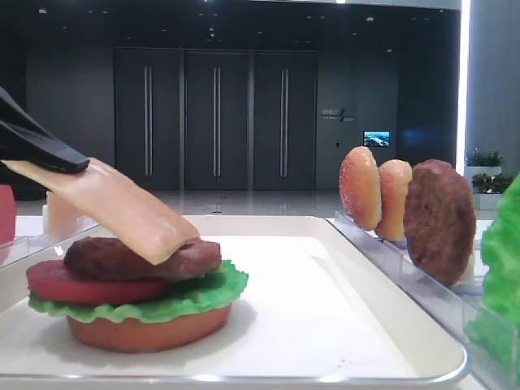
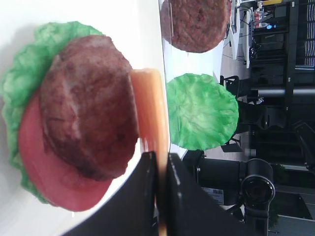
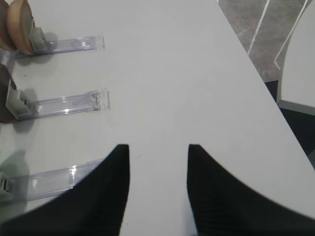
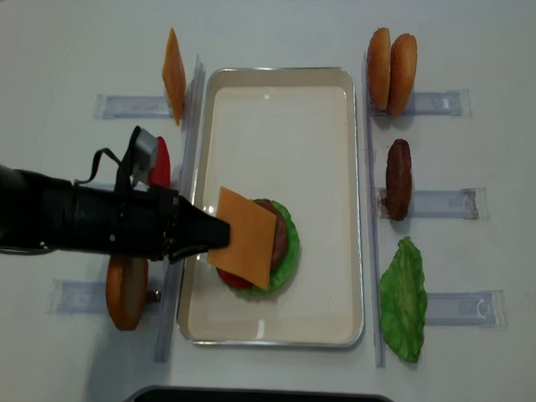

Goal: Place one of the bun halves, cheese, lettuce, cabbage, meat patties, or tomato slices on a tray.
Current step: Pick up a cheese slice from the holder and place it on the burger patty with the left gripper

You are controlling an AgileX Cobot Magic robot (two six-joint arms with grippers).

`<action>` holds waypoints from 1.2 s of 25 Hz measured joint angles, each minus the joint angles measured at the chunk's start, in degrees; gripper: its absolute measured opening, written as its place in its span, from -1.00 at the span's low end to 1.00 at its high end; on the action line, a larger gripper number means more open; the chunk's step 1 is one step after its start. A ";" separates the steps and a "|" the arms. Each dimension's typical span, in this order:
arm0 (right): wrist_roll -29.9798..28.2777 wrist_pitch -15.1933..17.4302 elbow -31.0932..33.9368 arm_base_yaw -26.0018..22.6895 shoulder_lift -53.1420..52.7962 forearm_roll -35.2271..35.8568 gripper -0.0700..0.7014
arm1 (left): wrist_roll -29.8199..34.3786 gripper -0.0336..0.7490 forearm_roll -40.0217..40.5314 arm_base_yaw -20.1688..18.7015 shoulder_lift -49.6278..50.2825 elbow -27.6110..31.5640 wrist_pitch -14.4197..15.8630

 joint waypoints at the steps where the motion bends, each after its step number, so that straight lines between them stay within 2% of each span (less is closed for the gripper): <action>1: 0.00 0.00 0.00 0.00 0.00 0.00 -0.11 | 0.05 -0.86 -0.07 0.00 0.00 0.00 0.00; 25: 0.00 0.00 0.00 0.00 0.00 0.00 -0.11 | 0.63 -0.86 -2.25 0.00 0.00 0.00 0.00; 30: 0.00 0.00 0.00 0.00 0.00 0.00 -0.11 | 1.47 -0.86 -4.38 -3.43 0.00 0.00 0.00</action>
